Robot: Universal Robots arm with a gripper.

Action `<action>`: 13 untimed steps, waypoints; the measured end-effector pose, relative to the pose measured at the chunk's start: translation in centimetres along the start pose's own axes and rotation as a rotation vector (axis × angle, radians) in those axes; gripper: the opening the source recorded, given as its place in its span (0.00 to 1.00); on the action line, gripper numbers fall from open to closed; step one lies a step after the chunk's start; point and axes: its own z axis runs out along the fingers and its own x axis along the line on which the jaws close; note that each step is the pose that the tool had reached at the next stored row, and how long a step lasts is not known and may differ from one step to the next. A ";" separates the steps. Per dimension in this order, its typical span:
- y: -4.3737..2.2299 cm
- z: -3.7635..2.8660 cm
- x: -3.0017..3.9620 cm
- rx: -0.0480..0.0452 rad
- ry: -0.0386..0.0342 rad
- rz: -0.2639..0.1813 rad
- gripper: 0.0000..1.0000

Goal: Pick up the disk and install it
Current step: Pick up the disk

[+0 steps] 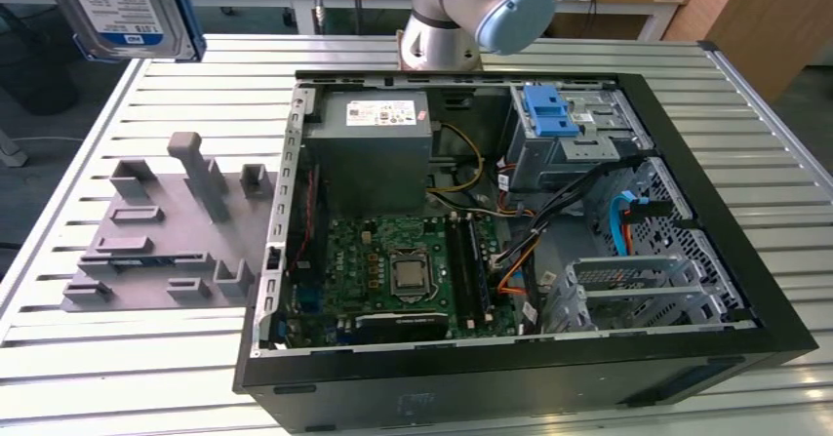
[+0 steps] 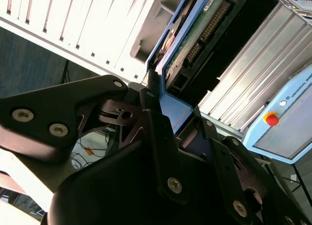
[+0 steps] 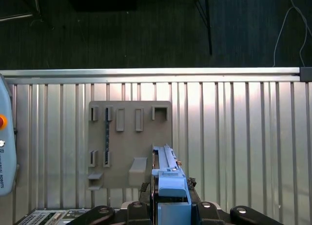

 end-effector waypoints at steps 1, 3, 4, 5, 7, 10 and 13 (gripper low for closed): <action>-0.09 0.00 0.00 0.0000 0.0000 0.000 0.36; -0.27 -0.01 0.00 0.0000 0.0000 0.000 0.36; -0.34 -0.01 0.00 0.0000 0.0000 0.000 0.36; -0.41 -0.01 0.00 0.0000 0.0000 0.000 0.36; -0.53 -0.01 -0.01 0.0000 0.0000 0.000 0.36; -0.71 -0.02 -0.01 0.0000 0.0000 0.000 0.36; -0.91 -0.02 -0.01 0.0001 -0.0001 0.000 0.36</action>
